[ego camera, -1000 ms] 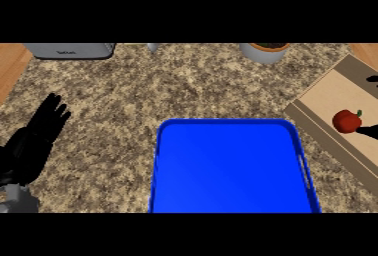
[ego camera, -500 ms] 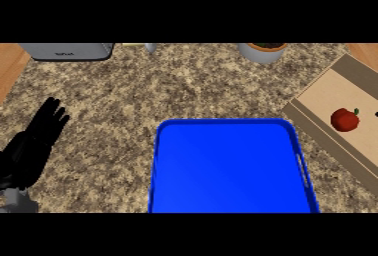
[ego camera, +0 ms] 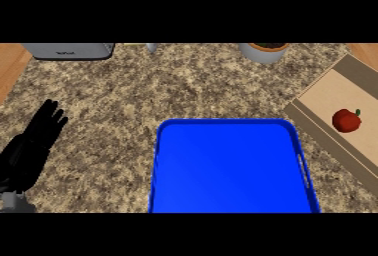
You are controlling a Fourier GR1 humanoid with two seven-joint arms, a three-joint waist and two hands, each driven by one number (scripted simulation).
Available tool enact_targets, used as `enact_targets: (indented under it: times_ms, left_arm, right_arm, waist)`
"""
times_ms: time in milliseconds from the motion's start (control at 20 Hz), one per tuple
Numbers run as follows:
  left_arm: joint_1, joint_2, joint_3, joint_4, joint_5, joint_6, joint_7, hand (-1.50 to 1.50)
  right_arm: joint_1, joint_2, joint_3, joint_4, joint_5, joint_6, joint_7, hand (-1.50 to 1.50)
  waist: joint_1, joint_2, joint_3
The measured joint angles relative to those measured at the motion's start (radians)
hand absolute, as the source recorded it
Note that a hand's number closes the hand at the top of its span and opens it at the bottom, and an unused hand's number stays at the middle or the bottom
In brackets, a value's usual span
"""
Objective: Pick the bell pepper from the tray and place it in the cardboard box
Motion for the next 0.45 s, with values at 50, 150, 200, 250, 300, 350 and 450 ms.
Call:
enact_targets:
  times_ms: [50,150,200,250,300,350,450]
  left_arm:
    - [-0.004,-0.005,-0.004,-0.001,-0.006,0.007,0.002,0.00]
    - [-0.012,-0.001,-0.001,0.011,-0.002,-0.001,0.002,0.00]
    - [-0.016,-0.004,-0.004,0.015,-0.005,0.001,0.003,0.00]
    - [-0.019,-0.001,0.000,0.007,0.000,0.002,0.014,0.00]
    - [-0.020,0.003,0.004,0.001,0.004,-0.001,0.021,0.00]
    - [-0.022,0.004,0.006,0.004,0.005,-0.003,0.019,0.00]
    - [-0.022,-0.001,0.000,0.012,0.000,-0.006,0.014,0.00]
  right_arm:
    - [0.006,-0.028,-0.009,0.031,-0.014,0.024,-0.014,-1.50]
    - [0.010,-0.081,-0.012,0.105,-0.025,0.057,-0.061,-1.50]
    - [0.012,-0.101,-0.014,0.140,-0.032,0.070,-0.090,-1.50]
    - [0.012,-0.121,-0.013,0.180,-0.034,0.075,-0.121,-1.50]
    - [0.020,-0.130,-0.009,0.209,-0.034,0.077,-0.154,-1.50]
    - [0.022,-0.158,-0.012,0.251,-0.035,0.090,-0.185,-1.50]
    - [0.028,-0.198,-0.007,0.297,-0.039,0.111,-0.215,-1.50]
  waist:
    - [0.000,0.000,0.000]
    - [0.002,0.001,0.000]
    - [0.003,0.001,0.000]
    - [0.004,0.002,0.000]
    - [0.005,0.002,0.000]
    - [0.006,0.002,0.001]
    - [0.006,0.002,0.001]
